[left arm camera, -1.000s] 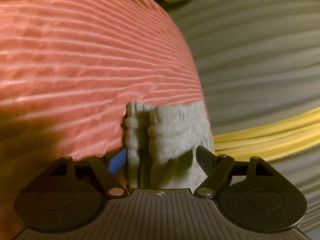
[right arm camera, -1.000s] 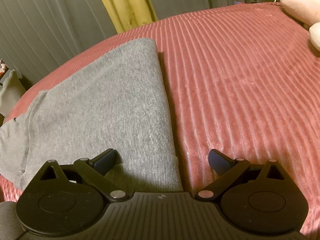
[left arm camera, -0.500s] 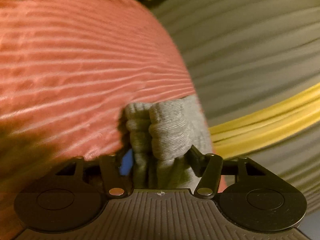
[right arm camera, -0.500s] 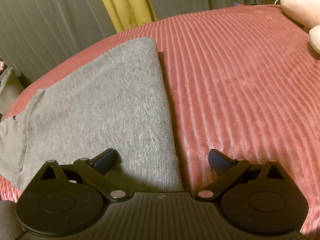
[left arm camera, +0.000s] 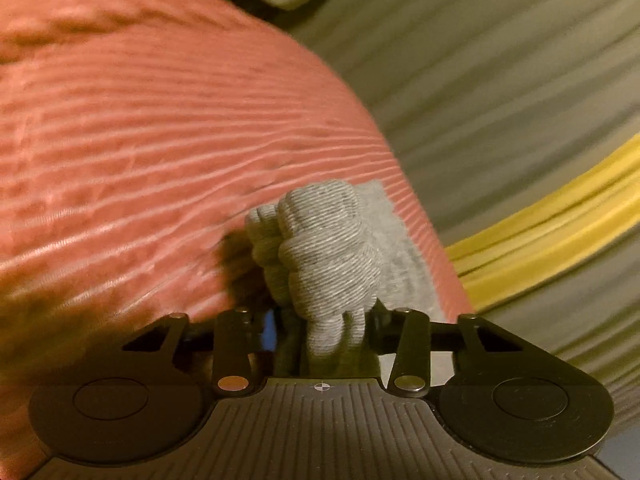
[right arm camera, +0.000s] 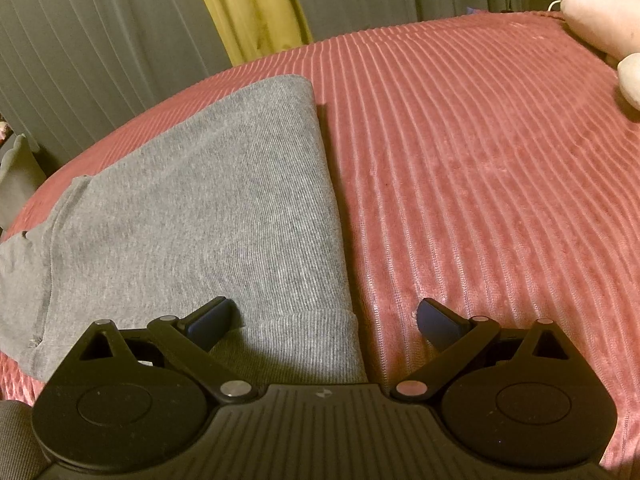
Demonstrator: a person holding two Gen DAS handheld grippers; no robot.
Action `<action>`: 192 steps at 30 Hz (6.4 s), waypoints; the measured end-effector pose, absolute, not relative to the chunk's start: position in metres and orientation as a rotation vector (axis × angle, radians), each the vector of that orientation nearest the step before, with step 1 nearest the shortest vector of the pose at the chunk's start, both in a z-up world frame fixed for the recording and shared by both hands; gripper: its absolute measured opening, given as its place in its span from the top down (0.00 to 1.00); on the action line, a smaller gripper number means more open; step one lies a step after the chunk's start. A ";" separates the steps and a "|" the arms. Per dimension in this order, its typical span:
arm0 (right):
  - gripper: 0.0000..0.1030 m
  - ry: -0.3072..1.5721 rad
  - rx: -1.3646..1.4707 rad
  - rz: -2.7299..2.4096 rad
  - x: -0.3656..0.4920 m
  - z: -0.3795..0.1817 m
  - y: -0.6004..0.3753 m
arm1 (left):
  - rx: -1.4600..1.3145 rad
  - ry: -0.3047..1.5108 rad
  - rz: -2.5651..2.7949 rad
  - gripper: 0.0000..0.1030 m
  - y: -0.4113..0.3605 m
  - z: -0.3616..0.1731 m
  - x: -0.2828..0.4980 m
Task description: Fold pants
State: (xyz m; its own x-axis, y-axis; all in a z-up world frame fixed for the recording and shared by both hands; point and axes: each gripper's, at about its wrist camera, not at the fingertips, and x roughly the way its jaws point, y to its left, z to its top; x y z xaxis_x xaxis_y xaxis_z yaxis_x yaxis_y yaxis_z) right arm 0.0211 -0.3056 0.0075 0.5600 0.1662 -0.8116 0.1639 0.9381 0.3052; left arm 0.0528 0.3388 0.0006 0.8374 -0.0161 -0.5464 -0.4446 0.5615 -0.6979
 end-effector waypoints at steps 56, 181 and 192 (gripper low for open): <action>0.27 0.920 0.999 0.125 0.037 0.004 -0.301 | -0.358 0.924 0.231 0.08 0.065 0.042 0.040; 0.05 0.801 0.662 -0.005 0.036 0.000 -0.366 | -0.075 0.947 -0.162 0.10 0.004 0.085 0.086; 0.05 0.789 0.612 0.065 0.025 0.009 -0.356 | -0.031 0.937 -0.104 0.52 0.029 0.048 0.087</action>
State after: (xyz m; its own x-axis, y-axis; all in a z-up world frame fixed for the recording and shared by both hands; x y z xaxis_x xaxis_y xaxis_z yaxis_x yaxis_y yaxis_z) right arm 0.0251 -0.3559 0.0086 0.7120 0.2763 -0.6455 0.1677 0.8258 0.5385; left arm 0.0870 0.0291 0.0476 0.5879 -0.1029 -0.8024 0.0756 0.9945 -0.0722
